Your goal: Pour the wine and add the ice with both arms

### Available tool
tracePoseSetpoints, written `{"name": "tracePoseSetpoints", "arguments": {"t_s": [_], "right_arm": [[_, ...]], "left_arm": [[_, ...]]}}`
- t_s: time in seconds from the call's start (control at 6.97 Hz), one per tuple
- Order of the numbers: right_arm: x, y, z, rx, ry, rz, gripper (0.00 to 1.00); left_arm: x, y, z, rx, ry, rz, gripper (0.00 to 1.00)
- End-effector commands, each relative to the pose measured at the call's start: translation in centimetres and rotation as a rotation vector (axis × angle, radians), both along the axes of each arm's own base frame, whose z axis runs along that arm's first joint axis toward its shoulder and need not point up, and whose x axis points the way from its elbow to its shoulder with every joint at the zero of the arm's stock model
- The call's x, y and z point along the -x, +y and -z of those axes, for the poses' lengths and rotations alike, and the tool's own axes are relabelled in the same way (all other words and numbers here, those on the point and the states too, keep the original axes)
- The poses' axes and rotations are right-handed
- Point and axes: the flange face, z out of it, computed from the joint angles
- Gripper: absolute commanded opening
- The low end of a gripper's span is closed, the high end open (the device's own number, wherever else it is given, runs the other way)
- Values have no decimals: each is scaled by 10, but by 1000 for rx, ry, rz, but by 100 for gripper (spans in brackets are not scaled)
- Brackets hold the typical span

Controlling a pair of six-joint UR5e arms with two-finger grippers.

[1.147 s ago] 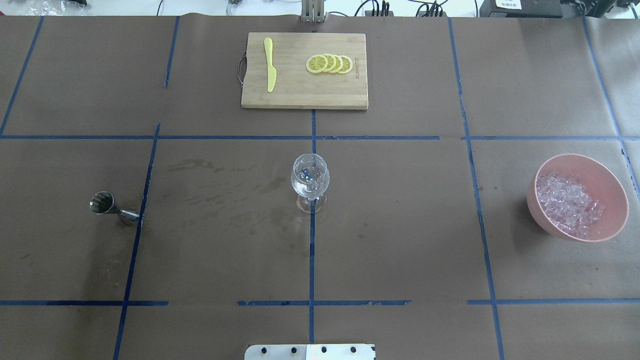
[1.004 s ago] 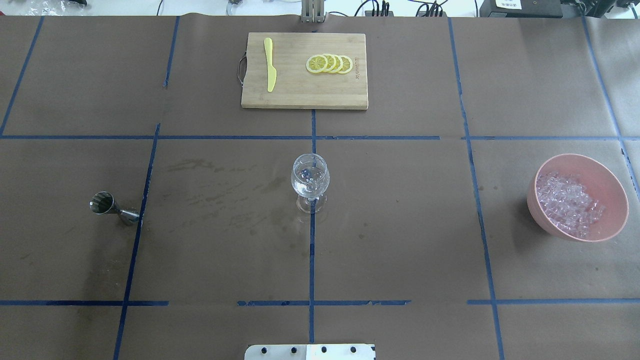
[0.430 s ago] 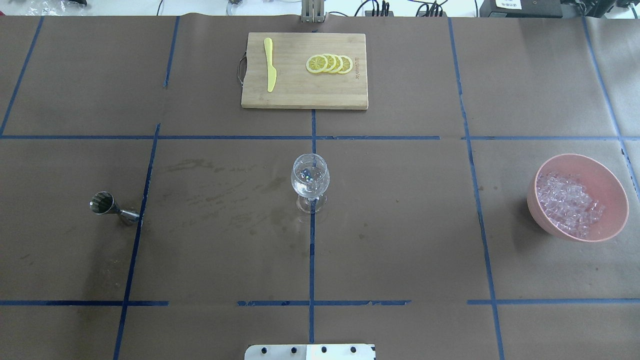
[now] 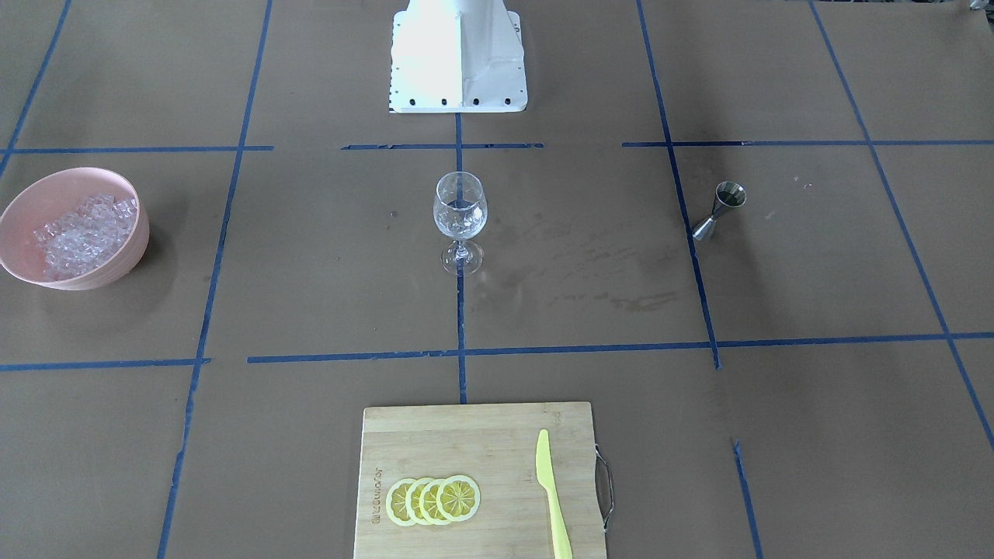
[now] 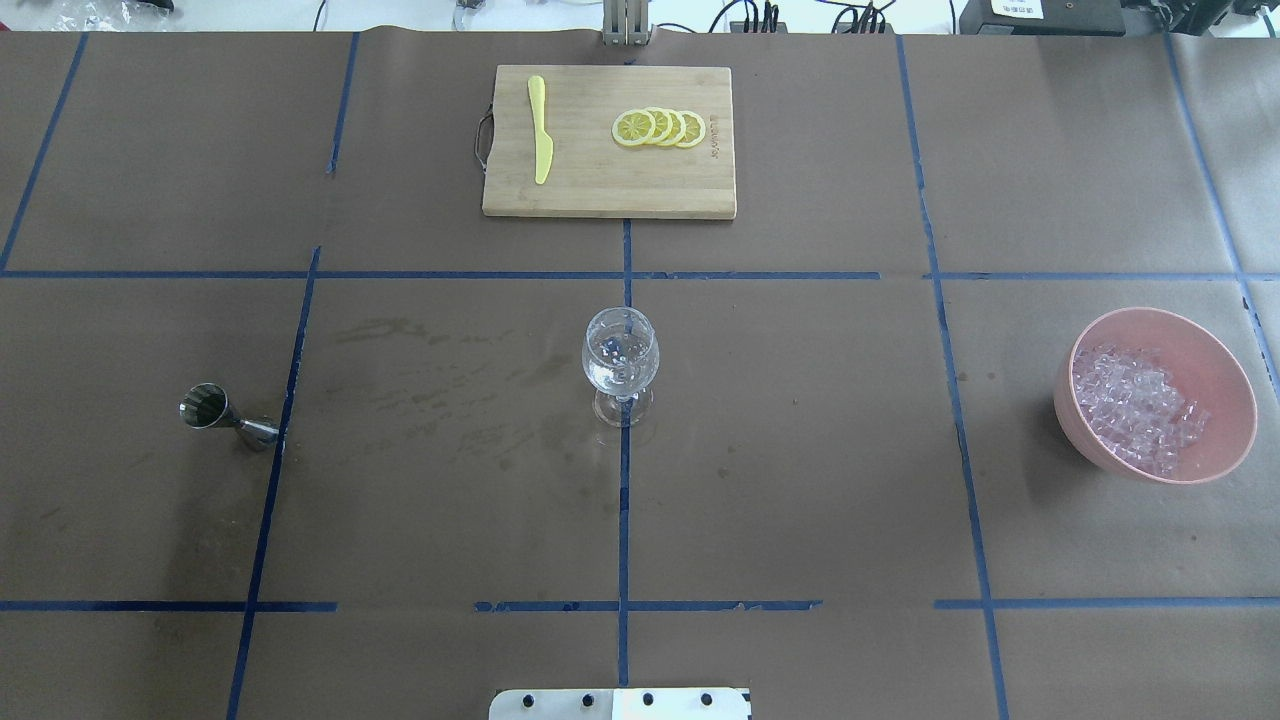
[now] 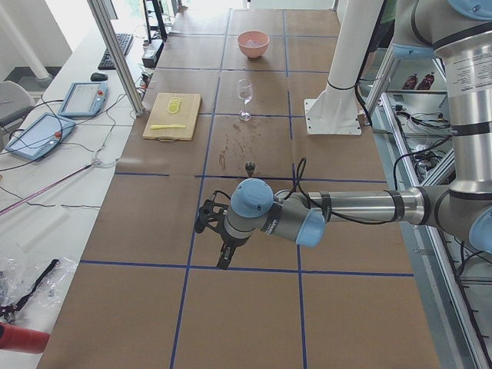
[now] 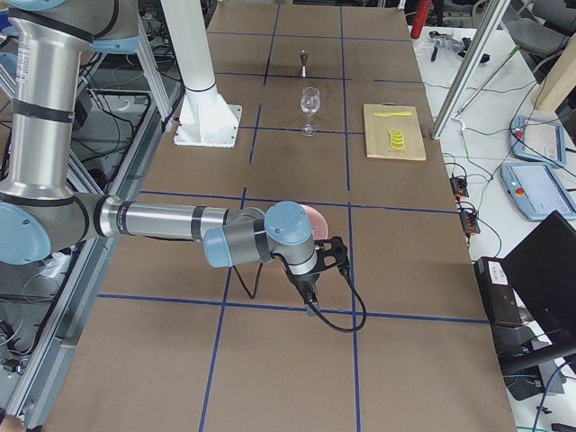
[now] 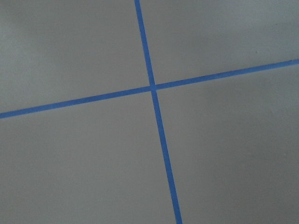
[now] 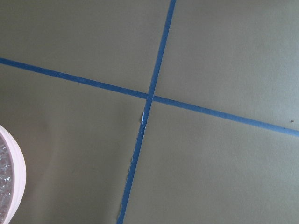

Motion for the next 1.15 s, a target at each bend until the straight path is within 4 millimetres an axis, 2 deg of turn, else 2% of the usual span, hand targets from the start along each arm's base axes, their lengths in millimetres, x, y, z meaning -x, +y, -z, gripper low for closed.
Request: {"name": "tracePoseSetpoints", "arguments": {"t_s": [0.0,0.14,0.29,0.43,0.57,0.72,0.86,1.0], "right_arm": [[5,-2,10,-26,-71,4,100],[5,-16,22,-51,-69,6,100],[5,-25,19,-50,-71,7,100],[6,-33,21,-57,-67,10,100],[6,-36,22,-60,-70,11,100],[7,-36,22,-59,-75,11,100],[10,-37,26,-66,-78,18,100],[10,-37,26,-65,-76,18,100]], "left_arm": [[1,-14,33,-263,-1,1,100],[0,-15,44,-405,-10,-1,100],[-2,-39,71,-528,-2,-2,100],[-2,-41,89,-512,54,55,100],[-16,-37,97,-568,100,68,100],[-46,-37,108,-622,124,41,100],[-92,-42,132,-617,182,116,100],[-156,-42,159,-589,238,165,100]]}}
